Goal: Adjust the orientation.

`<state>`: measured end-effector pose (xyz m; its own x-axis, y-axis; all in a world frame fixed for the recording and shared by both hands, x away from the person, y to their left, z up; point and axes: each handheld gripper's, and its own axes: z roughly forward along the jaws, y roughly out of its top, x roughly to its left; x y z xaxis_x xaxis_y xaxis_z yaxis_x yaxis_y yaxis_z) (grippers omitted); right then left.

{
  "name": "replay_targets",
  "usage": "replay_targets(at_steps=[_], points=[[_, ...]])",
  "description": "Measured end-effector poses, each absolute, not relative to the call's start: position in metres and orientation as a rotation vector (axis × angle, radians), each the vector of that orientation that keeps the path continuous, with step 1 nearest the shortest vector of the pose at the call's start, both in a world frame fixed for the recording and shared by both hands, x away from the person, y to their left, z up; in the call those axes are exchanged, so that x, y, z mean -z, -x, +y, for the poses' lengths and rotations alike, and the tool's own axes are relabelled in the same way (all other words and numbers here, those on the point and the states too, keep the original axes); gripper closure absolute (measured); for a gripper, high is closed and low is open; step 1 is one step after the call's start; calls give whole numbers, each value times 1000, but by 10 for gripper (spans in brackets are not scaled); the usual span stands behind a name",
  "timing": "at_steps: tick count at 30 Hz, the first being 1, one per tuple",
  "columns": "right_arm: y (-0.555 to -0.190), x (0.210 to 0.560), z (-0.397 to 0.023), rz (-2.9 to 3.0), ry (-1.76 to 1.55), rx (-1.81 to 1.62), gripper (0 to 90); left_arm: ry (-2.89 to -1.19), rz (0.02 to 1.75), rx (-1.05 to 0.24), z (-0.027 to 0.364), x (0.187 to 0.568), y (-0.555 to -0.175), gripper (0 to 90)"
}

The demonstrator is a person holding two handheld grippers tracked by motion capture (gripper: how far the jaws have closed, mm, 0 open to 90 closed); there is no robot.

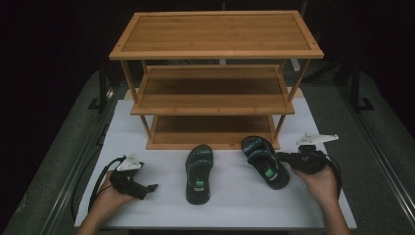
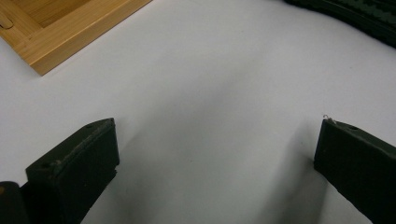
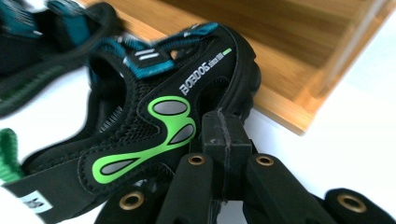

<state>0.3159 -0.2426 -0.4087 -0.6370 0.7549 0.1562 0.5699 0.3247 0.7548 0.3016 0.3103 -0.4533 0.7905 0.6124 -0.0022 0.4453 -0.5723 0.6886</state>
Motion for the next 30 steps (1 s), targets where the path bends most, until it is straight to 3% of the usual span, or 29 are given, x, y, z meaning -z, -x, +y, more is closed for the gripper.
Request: replay_targets(at_steps=[6,14,27,30], points=[[-324,429,-249,2422,-1271,-1125,897,-2275,779,-309,310,453,-302,0],[-324,431,-250,2426,-1281,-1103,893,-2275,779,-309,310,453,-302,0],[-315,386,-260,2330,-1183,-1384,594,-2272,779,-309,310,453,-302,0],[-320,382,-252,2369,-1138,-1405,570,-2272,780,-310,310,453,-302,0]])
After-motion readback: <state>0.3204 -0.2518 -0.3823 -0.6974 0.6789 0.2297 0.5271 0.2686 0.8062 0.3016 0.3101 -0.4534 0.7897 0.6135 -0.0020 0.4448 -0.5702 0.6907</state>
